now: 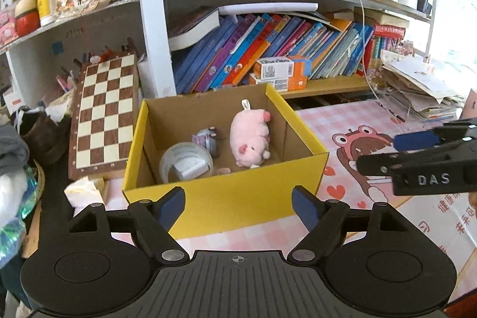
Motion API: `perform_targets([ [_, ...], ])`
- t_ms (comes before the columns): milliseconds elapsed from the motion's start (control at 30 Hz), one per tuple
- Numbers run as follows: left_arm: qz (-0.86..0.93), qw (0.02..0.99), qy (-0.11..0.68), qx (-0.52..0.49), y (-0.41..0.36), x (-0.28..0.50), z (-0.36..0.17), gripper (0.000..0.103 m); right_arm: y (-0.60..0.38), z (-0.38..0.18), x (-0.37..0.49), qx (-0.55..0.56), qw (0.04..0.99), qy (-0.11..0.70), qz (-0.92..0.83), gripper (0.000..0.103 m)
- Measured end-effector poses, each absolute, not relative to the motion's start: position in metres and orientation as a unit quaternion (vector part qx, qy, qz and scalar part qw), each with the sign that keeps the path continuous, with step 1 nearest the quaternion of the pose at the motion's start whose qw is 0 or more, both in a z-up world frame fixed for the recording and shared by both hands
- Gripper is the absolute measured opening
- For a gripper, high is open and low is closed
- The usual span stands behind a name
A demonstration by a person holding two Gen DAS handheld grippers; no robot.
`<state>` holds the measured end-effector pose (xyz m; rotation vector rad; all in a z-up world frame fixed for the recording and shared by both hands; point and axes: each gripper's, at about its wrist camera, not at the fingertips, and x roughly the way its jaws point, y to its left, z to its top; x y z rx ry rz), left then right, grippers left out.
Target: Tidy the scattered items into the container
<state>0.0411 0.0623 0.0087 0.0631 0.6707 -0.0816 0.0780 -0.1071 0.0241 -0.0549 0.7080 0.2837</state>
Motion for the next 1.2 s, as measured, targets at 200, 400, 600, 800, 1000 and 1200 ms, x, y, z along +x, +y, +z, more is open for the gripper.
perform_targets([
  [200,-0.031,0.941,0.334,0.037,0.047,0.037,0.006,0.088,-0.128,0.016,0.069,-0.017,0.928,0.355,0.114,0.068],
  [400,-0.023,0.939,0.342,0.033,0.036,0.037,0.003,0.088,-0.143,0.013,0.064,-0.014,0.928,0.357,0.101,0.073],
  [600,-0.016,0.936,0.351,0.029,0.028,0.038,-0.001,0.088,-0.152,0.009,0.062,-0.02,0.929,0.358,0.094,0.074],
  [800,-0.011,0.932,0.36,0.026,0.02,0.039,-0.006,0.088,-0.158,0.006,0.06,-0.025,0.929,0.359,0.088,0.08],
  [1000,-0.009,0.928,0.372,0.024,0.016,0.039,-0.011,0.089,-0.162,0.0,0.06,-0.027,0.928,0.362,0.079,0.087],
  [1200,-0.006,0.924,0.381,0.018,0.015,0.04,-0.014,0.089,-0.163,-0.002,0.061,-0.028,0.929,0.362,0.069,0.092],
])
